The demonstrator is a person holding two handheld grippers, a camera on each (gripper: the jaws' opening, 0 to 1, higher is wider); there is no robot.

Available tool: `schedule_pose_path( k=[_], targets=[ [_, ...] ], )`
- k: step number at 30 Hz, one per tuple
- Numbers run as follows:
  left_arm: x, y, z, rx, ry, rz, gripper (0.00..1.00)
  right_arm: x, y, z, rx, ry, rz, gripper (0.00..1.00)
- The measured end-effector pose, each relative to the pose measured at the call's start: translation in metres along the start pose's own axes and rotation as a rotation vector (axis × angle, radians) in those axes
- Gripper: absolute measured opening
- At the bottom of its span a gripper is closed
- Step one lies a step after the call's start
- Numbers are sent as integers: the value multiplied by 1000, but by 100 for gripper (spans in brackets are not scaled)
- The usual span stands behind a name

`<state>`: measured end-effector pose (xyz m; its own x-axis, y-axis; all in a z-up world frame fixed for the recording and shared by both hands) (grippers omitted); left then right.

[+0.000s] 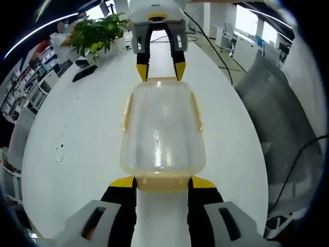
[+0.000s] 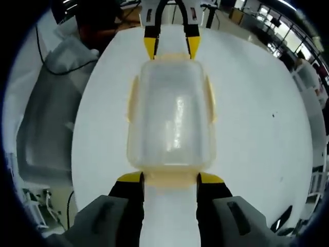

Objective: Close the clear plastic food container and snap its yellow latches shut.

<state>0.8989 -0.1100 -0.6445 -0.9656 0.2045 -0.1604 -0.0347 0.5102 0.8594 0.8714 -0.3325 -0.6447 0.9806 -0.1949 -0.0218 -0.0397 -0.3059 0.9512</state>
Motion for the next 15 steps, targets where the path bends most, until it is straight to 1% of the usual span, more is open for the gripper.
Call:
schedule_pose_path(
  k=[5,15],
  targets=[
    [-1,-4,-1,-3,-3,0,32,-1,-1,2,-16,8,3,36],
    [0,-9,-2,-13,-6,1,32,2,-5,6,-25,4,1,36]
  ],
)
Point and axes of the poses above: the point that each gripper's makers call its tool centre point, and the gripper's own axes: y roughly backward along the fingers, x roughly to its right, z roughly out of its underside, the point moved 8 cm from there along y, roughly backward along the fingers, and after that the axes turned 7 degrees about -y, right-handed, at the moved point
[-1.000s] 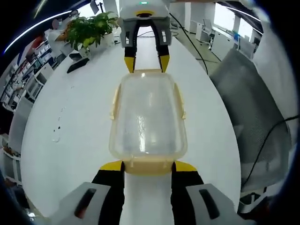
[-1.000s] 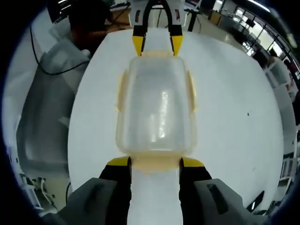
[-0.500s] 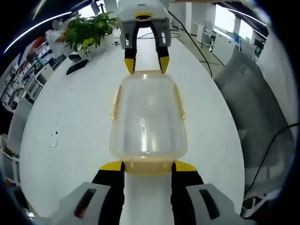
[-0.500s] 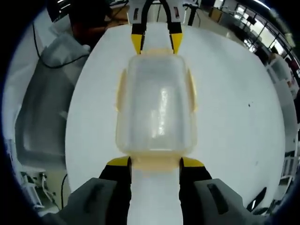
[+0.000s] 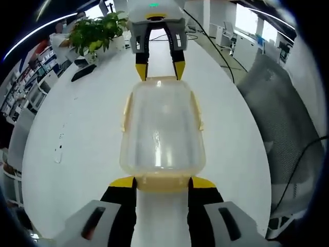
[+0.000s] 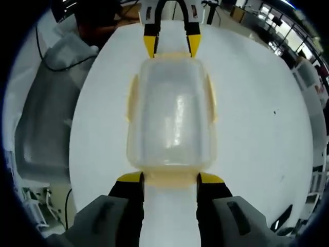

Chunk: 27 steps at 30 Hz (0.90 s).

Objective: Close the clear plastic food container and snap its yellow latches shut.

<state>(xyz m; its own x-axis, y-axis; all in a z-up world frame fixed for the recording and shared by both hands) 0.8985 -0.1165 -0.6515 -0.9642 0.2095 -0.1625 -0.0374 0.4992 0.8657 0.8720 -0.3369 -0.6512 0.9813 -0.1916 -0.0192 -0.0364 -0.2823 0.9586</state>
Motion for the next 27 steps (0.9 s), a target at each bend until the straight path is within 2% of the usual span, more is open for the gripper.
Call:
schedule_pose_path(
  k=[15,18,21,27],
  targets=[
    [2,-1,2,-4,7,-2,33,4,-2,1,4,-6,-6,37],
    [4,-2,3,-14,-8,7,33,2,-3,1,10,-11,-28,37],
    [5,-2,5,-25,-37,4,33,3,-4,2,3,14,-24,37],
    [6,-3,8,-37,-34,5,36,5,-7,8,-23,16,-12,33]
  ],
)
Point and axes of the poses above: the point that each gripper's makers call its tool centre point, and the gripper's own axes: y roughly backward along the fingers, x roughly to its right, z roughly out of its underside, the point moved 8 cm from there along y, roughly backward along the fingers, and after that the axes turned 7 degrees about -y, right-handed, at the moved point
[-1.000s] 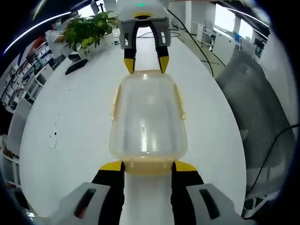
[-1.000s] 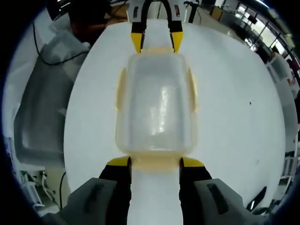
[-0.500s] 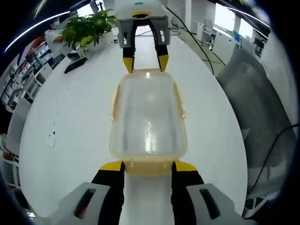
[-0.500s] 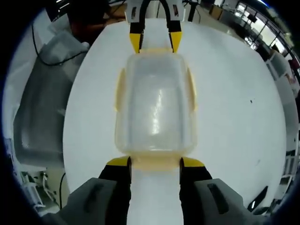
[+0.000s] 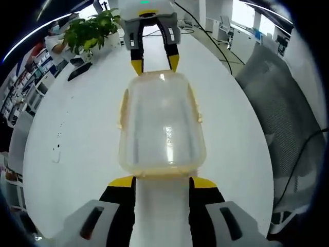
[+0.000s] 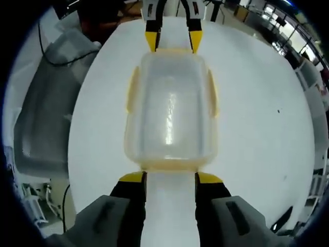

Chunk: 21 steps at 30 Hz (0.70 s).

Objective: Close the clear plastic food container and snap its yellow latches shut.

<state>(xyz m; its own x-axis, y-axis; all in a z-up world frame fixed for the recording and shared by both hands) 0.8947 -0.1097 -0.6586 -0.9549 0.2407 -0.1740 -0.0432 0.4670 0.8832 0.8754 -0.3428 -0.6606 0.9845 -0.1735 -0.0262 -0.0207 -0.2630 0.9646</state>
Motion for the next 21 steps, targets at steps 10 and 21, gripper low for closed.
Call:
schedule_pose_path(
  k=[10,21],
  targets=[
    [2,3,5,-11,20,6,39,-6,3,3,13,-51,-19,37],
    [12,16,-2,-9,21,-16,39,-15,23,0,74,-134,4,37]
  ],
)
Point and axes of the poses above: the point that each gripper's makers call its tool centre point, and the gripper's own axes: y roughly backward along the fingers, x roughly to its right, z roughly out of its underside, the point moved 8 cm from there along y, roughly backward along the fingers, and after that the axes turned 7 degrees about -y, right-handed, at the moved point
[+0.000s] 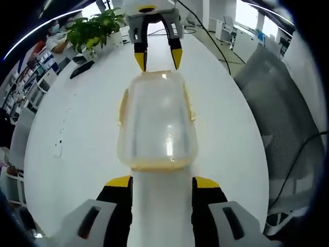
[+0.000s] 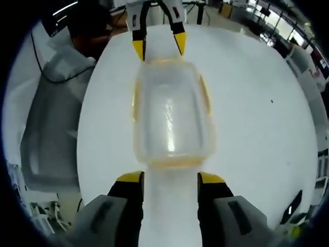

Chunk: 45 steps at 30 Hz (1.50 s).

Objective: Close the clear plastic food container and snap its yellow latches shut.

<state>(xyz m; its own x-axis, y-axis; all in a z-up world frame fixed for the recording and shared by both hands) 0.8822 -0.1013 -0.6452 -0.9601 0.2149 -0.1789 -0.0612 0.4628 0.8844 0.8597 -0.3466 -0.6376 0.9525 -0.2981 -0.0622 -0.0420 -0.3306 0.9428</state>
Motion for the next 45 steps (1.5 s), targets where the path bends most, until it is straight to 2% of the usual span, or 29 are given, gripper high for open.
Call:
schedule_pose_path(
  k=[4,7,12,15,17,20,24,29,30,34,37,40,44,45],
  targets=[
    [2,4,-3,19,38,-33,39,-5,6,-2,58,-40,30,35],
    [7,5,-5,47,62,-34,39,-8,8,-3,91,-71,43,36],
    [12,6,-5,50,96,-53,38,-13,8,-6,130,-103,67,35],
    [12,8,-3,45,168,-109,37,-14,9,-8,167,-145,106,35],
    [13,9,-5,75,223,-140,37,-14,10,-10,192,-163,137,34],
    [15,10,-3,64,245,-156,36,-17,9,-10,220,-202,165,34],
    [17,9,-2,48,293,-202,35,-19,7,-7,223,-224,208,34],
    [15,8,-3,56,374,-264,32,-17,6,-3,296,-324,278,32],
    [14,8,-3,63,392,-281,32,-17,6,-3,305,-333,282,32],
    [13,4,-7,122,527,-304,31,-16,3,4,380,-467,290,29],
    [13,3,-7,143,568,-322,30,-15,1,8,432,-563,275,29],
    [14,0,-7,142,599,-343,29,-15,0,10,441,-583,279,28],
    [17,-5,-4,188,797,-383,28,-20,-3,10,457,-614,274,28],
    [17,-5,-3,190,809,-391,28,-20,-4,10,462,-622,273,28]
  ],
)
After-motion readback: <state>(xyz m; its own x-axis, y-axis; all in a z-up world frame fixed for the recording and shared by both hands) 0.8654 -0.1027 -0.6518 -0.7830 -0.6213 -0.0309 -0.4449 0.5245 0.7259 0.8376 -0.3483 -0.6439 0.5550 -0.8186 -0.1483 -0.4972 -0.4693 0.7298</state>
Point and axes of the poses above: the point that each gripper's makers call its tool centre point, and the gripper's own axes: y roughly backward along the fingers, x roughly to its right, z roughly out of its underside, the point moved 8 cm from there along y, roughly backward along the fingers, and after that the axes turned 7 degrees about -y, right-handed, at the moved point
